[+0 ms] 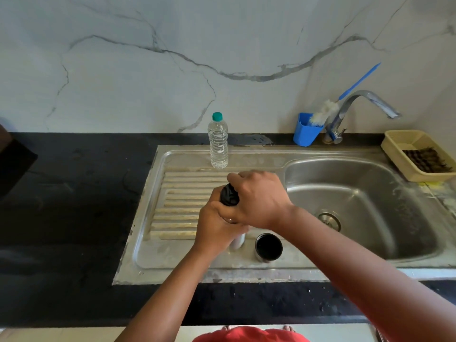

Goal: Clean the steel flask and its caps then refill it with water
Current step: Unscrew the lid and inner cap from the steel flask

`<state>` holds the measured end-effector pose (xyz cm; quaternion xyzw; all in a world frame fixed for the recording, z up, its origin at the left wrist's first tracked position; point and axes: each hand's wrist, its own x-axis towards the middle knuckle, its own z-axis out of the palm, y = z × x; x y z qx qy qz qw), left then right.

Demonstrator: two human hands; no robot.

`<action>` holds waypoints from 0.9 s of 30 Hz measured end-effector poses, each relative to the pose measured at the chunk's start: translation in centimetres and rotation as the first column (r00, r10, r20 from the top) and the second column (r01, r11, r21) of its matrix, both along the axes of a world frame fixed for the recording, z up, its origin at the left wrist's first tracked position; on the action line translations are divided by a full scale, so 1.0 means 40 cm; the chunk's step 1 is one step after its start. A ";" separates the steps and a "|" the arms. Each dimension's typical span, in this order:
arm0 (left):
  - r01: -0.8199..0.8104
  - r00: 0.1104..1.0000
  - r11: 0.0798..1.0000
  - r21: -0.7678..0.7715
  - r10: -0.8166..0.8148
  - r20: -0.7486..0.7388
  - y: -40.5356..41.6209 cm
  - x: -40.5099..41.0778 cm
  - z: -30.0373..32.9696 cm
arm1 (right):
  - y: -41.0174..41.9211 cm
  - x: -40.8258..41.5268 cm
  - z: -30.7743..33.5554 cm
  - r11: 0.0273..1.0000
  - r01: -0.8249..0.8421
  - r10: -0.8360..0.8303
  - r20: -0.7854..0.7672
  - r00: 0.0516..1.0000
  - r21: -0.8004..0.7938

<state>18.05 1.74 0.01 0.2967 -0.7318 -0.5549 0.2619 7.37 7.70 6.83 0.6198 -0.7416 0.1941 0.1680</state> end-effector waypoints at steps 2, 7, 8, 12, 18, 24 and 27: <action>0.008 1.000 1.000 -0.017 -0.008 0.011 -0.005 0.002 -0.003 | -0.002 -0.017 -0.006 0.997 -0.080 0.080 -0.006 0.997 -0.021; 0.013 0.999 0.999 -0.046 -0.015 -0.049 -0.005 0.005 0.004 | -0.019 -0.068 0.022 0.928 -0.338 0.342 -0.003 0.940 0.155; 0.019 0.998 0.999 -0.043 -0.022 -0.060 -0.003 0.004 0.007 | -0.020 -0.076 0.032 0.899 -0.379 0.385 0.016 0.923 0.220; 0.022 0.997 1.000 -0.022 -0.024 -0.072 0.002 0.006 0.003 | -0.018 -0.084 0.083 0.780 -0.378 0.417 0.036 0.908 0.498; -0.005 0.999 1.000 -0.004 0.005 -0.049 0.002 0.004 -0.007 | -0.014 -0.071 0.118 0.684 -0.472 0.534 0.060 0.844 0.556; 0.003 0.998 1.000 -0.013 -0.003 -0.055 0.003 0.006 -0.003 | -0.010 -0.052 0.123 0.748 -0.389 0.276 0.281 0.919 0.537; 0.018 0.998 1.000 -0.005 -0.018 -0.062 0.006 0.008 0.002 | 0.001 -0.023 0.117 0.834 -0.041 0.037 0.019 0.999 0.551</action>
